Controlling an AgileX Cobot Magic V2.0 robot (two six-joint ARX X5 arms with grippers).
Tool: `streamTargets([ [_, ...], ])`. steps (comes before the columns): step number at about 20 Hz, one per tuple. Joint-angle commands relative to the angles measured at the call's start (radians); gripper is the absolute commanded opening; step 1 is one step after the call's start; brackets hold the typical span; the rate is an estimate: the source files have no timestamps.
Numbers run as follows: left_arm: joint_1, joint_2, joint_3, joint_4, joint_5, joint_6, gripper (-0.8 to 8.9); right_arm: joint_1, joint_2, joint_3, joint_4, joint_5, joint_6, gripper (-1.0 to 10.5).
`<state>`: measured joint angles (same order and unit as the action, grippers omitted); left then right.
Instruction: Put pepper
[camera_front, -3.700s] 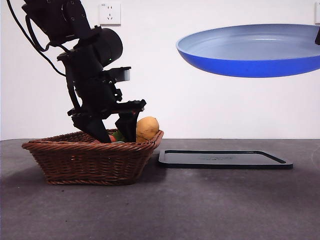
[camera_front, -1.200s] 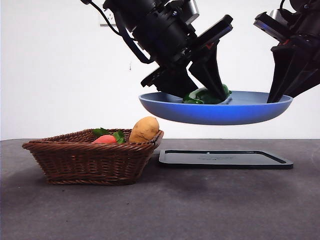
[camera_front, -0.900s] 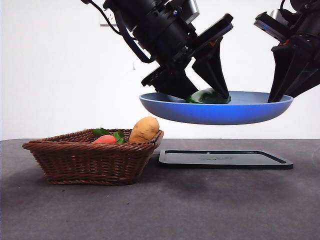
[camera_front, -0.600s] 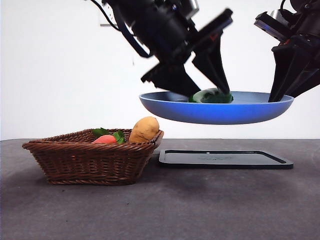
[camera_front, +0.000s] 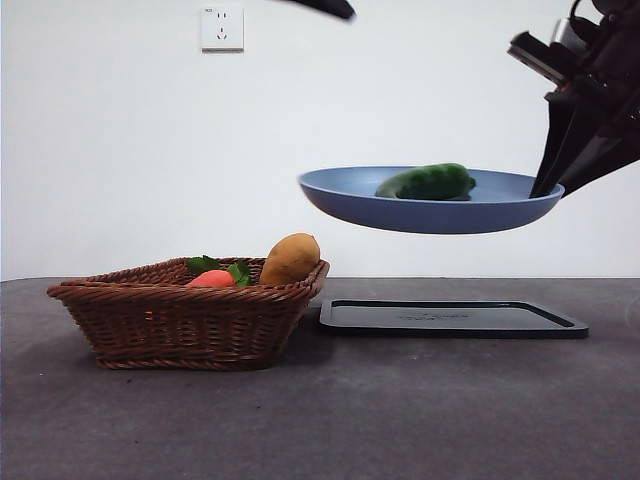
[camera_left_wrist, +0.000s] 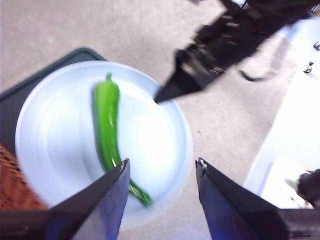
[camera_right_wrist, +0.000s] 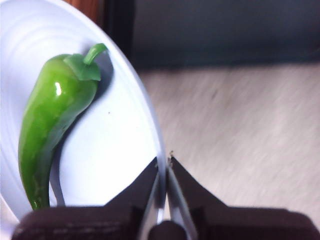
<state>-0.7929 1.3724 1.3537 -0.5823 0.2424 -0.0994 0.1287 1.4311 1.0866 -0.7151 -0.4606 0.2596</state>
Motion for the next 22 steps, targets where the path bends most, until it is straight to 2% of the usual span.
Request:
streamTargets([
  [1, -0.011, -0.032, 0.016, -0.027, 0.001, 0.026, 2.36, -0.028, 0.076, 0.058, 0.017, -0.005, 0.039, 0.0],
  [12, -0.011, -0.193, 0.016, -0.104, -0.002, 0.021, 2.36, -0.1, 0.502, 0.389, 0.04, 0.004, 0.043, 0.0],
  [22, -0.011, -0.198, 0.016, -0.108, -0.003, -0.003, 2.35, -0.115, 0.642, 0.415, 0.114, 0.018, 0.047, 0.0],
])
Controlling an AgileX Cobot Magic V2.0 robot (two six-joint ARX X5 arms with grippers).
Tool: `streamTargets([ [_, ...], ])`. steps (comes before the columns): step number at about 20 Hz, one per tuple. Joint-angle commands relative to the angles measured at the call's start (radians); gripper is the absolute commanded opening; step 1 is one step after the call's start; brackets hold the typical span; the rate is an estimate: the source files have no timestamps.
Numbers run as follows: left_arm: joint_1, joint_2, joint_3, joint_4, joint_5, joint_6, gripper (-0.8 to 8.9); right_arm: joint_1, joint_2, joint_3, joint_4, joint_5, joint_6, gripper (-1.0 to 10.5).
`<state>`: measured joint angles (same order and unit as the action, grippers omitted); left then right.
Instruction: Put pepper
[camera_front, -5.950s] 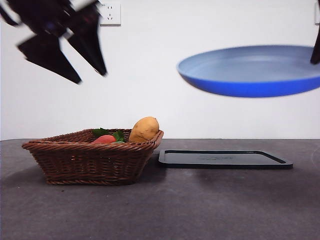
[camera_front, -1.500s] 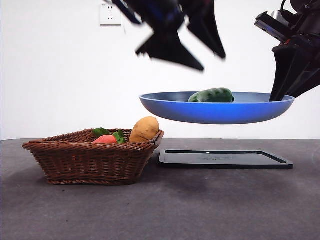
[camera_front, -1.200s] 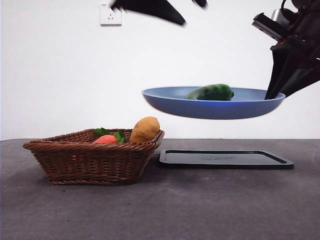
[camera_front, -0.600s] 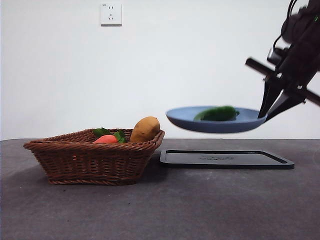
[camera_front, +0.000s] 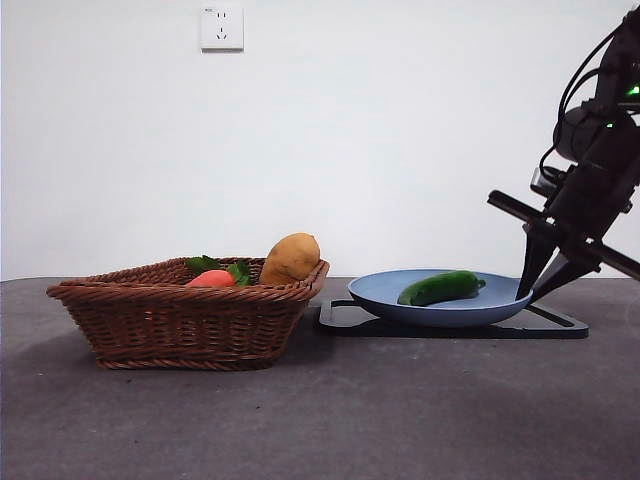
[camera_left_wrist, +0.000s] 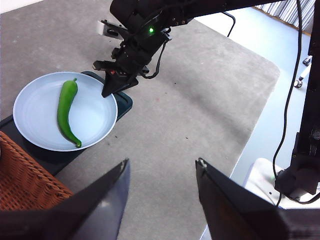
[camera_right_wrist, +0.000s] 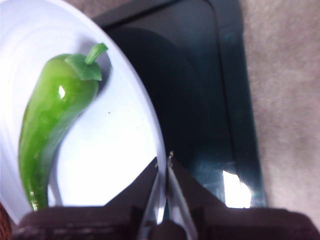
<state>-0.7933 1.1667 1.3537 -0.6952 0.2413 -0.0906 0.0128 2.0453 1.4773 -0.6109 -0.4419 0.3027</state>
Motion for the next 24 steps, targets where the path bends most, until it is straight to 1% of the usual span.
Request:
streamTargets([
  [1, -0.011, 0.008, 0.016, 0.005, -0.002, -0.011, 2.35, 0.001, 0.029, 0.024, 0.013, 0.0, 0.004, 0.0],
  [3, -0.011, 0.008, 0.016, 0.006, -0.003, -0.011, 2.35, 0.001, 0.029, 0.024, 0.017, -0.001, 0.003, 0.1],
  [7, -0.01, 0.008, 0.016, 0.005, -0.005, -0.011, 2.35, 0.001, 0.029, 0.024, 0.0, -0.001, 0.003, 1.7],
  [11, -0.01, 0.008, 0.016, 0.005, -0.01, -0.01, 2.35, -0.008, -0.018, 0.024, -0.049, 0.006, -0.036, 1.8],
  [13, -0.01, 0.008, 0.016, 0.005, -0.037, -0.01, 2.35, -0.019, -0.094, 0.024, -0.09, 0.033, -0.068, 1.8],
  [14, -0.01, 0.008, 0.016, 0.005, -0.06, -0.005, 2.35, -0.027, -0.147, 0.024, -0.119, 0.031, -0.093, 1.8],
  [17, -0.01, 0.008, 0.016, 0.005, -0.115, 0.005, 2.32, -0.032, -0.324, 0.024, -0.233, 0.008, -0.151, 1.8],
  [19, -0.01, 0.008, 0.016, 0.005, -0.122, 0.006, 2.32, -0.028, -0.457, 0.024, -0.337, -0.024, -0.206, 1.8],
  [21, -0.01, 0.008, 0.016, 0.005, -0.138, 0.009, 2.32, -0.005, -0.59, 0.024, -0.461, -0.031, -0.269, 1.8],
  [24, -0.01, 0.008, 0.016, 0.005, -0.137, 0.013, 2.32, 0.05, -0.771, 0.024, -0.629, -0.031, -0.332, 1.8],
])
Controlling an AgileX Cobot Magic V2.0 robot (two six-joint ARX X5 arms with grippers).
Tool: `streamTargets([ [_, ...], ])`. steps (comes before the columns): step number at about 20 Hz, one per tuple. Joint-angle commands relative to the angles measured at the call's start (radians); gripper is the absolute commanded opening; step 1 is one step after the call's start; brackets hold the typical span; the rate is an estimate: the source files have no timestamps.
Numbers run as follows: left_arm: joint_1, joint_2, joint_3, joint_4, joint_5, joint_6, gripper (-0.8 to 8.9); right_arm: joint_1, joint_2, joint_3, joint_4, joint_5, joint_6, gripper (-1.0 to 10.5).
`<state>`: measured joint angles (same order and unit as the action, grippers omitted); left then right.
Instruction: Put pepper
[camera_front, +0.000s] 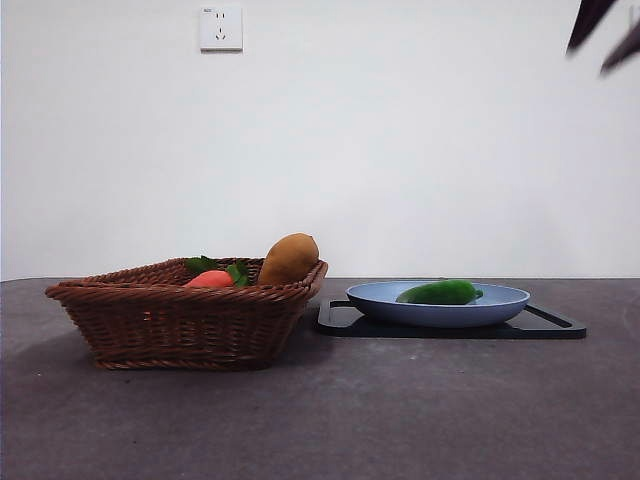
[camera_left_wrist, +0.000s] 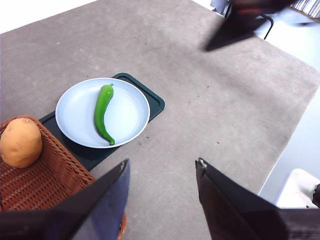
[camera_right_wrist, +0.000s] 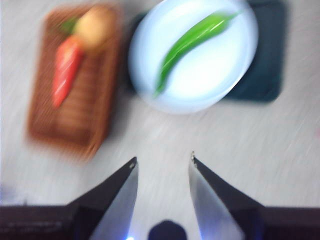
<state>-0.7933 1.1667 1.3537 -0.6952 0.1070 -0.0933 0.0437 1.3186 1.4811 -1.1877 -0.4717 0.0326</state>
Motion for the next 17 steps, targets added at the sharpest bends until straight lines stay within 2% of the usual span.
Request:
streamTargets([
  [1, -0.01, 0.008, 0.016, 0.005, -0.002, 0.016, 2.3, 0.039, -0.103, 0.021, -0.099, -0.001, -0.076, 1.5],
  [3, -0.01, 0.008, 0.016, 0.005, -0.002, 0.017, 1.97, 0.074, -0.191, 0.021, -0.157, -0.001, -0.087, 1.0],
  [5, -0.01, 0.008, 0.016, 0.006, -0.002, 0.016, 0.66, 0.11, -0.264, 0.021, -0.183, -0.001, -0.122, 0.1],
  [6, -0.01, 0.008, 0.016, 0.008, -0.002, 0.015, -0.04, 0.121, -0.293, 0.021, -0.183, -0.001, -0.129, 0.1],
  [17, -0.01, 0.008, 0.016, 0.044, -0.002, 0.015, 0.08, 0.127, -0.35, 0.021, -0.182, 0.006, -0.112, 0.1],
])
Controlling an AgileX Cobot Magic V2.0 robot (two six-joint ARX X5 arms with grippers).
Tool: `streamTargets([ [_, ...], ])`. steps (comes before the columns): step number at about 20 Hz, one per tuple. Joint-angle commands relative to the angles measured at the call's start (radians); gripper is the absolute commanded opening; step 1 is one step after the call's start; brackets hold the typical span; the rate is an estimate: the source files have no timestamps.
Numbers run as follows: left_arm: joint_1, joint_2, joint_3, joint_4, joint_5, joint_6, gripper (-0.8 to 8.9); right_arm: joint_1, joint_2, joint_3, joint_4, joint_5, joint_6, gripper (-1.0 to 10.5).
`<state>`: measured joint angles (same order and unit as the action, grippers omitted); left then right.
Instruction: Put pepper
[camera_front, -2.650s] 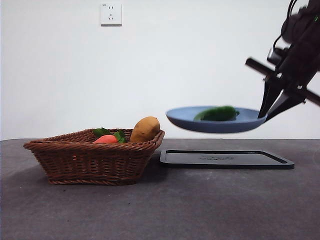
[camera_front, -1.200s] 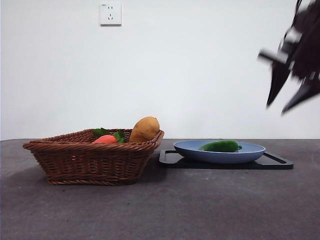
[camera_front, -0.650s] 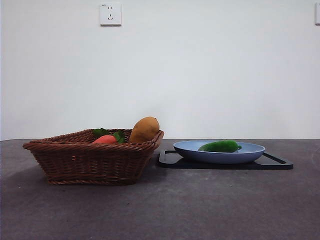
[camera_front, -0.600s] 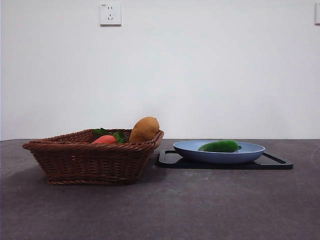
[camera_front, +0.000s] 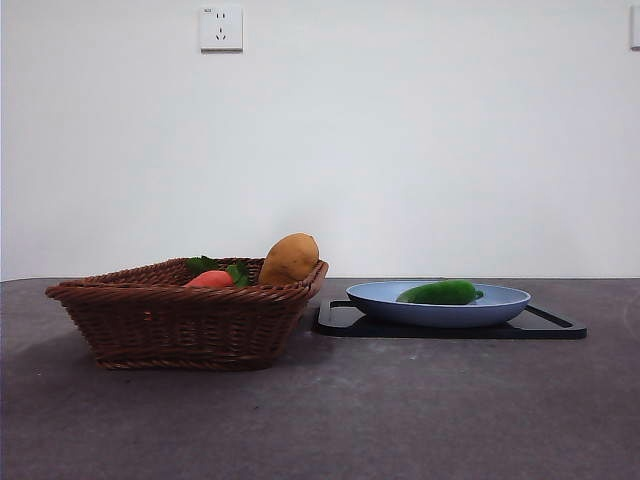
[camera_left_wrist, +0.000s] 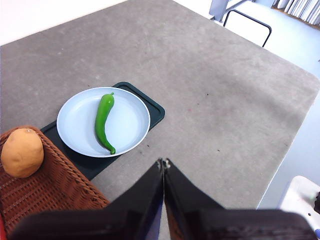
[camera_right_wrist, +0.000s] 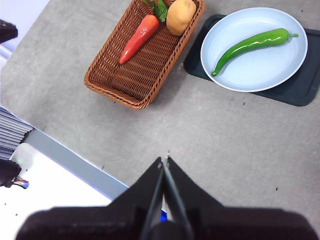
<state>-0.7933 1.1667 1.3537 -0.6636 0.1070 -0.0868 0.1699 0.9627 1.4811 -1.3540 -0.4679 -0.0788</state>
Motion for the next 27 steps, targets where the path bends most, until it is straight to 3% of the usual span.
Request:
streamTargets([
  [1, -0.01, 0.008, 0.016, 0.012, -0.001, 0.008, 0.08, 0.001, 0.006, 0.021, -0.016, 0.002, -0.001, 0.1],
  [4, -0.01, 0.008, 0.016, 0.012, -0.002, 0.01, 0.08, 0.001, 0.006, 0.021, -0.016, 0.002, -0.001, 0.1],
  [6, 0.005, 0.004, 0.016, 0.007, -0.035, 0.063, 0.08, 0.0, 0.006, 0.021, -0.016, 0.003, -0.001, 0.1],
  [8, 0.076, -0.03, 0.016, 0.032, -0.111, 0.083, 0.08, 0.001, 0.006, 0.021, -0.016, 0.002, -0.001, 0.1],
  [15, 0.449, -0.306, -0.047, 0.148, -0.114, 0.19, 0.08, 0.001, 0.006, 0.021, -0.016, 0.002, -0.001, 0.1],
  [19, 0.65, -0.524, -0.286, 0.351, -0.124, 0.228, 0.08, 0.001, 0.006, 0.021, -0.016, 0.002, -0.001, 0.1],
  [21, 0.721, -0.632, -0.442, 0.452, -0.182, 0.231, 0.08, 0.001, 0.007, 0.021, -0.016, 0.002, -0.001, 0.1],
  [27, 0.826, -0.908, -0.895, 0.649, -0.19, 0.206, 0.08, 0.001, 0.007, 0.021, -0.016, 0.002, -0.001, 0.1],
])
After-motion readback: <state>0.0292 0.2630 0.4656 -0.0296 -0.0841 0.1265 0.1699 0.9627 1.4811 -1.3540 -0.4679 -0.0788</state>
